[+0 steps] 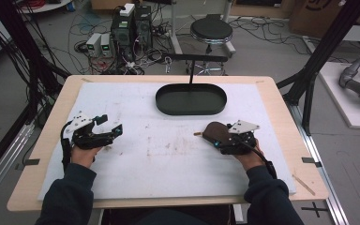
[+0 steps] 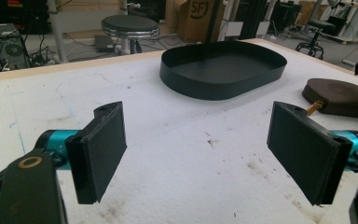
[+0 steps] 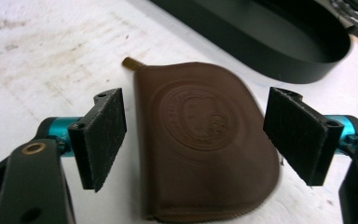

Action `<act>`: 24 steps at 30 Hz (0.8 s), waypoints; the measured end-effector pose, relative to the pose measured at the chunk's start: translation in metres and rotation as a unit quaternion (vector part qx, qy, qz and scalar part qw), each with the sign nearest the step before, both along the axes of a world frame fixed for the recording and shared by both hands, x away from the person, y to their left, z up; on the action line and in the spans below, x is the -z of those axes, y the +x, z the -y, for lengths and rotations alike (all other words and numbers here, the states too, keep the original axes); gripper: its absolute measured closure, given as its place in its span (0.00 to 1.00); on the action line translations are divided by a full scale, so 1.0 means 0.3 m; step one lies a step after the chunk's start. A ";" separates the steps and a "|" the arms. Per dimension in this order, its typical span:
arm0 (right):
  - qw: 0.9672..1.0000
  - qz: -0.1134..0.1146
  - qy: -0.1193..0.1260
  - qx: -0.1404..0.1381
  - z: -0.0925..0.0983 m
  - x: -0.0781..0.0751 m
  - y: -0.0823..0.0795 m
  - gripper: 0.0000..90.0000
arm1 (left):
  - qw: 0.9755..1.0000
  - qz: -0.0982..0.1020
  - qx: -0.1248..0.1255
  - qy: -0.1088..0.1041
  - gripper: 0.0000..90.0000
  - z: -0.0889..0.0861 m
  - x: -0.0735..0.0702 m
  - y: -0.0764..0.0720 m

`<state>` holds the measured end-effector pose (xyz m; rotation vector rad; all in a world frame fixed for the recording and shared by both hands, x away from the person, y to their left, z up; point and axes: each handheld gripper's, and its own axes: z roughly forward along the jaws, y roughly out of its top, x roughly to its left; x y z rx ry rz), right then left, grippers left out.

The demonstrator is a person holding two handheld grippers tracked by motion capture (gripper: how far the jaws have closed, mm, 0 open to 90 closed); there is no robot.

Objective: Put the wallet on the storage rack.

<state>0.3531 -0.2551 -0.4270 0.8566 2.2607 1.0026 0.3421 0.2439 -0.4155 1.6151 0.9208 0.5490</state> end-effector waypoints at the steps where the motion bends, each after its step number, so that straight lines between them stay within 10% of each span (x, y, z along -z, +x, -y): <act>1: 1.000 0.002 -0.018 -0.009 -0.020 0.014 0.003 0.24 | 1.000 0.001 -0.001 0.001 0.22 0.000 0.001 0.000; 10: 0.994 0.007 -0.103 -0.035 -0.058 0.062 0.014 0.21 | 1.000 -0.004 -0.001 -0.001 0.22 0.002 0.005 0.002; 13: 0.993 0.014 -0.111 -0.027 -0.056 0.058 0.012 0.33 | 1.000 -0.007 -0.001 -0.001 0.22 0.001 0.007 0.004; 24: 0.997 -0.011 -0.071 -0.016 -0.033 0.014 0.008 0.62 | 1.000 -0.012 -0.004 -0.006 0.23 0.000 0.009 0.006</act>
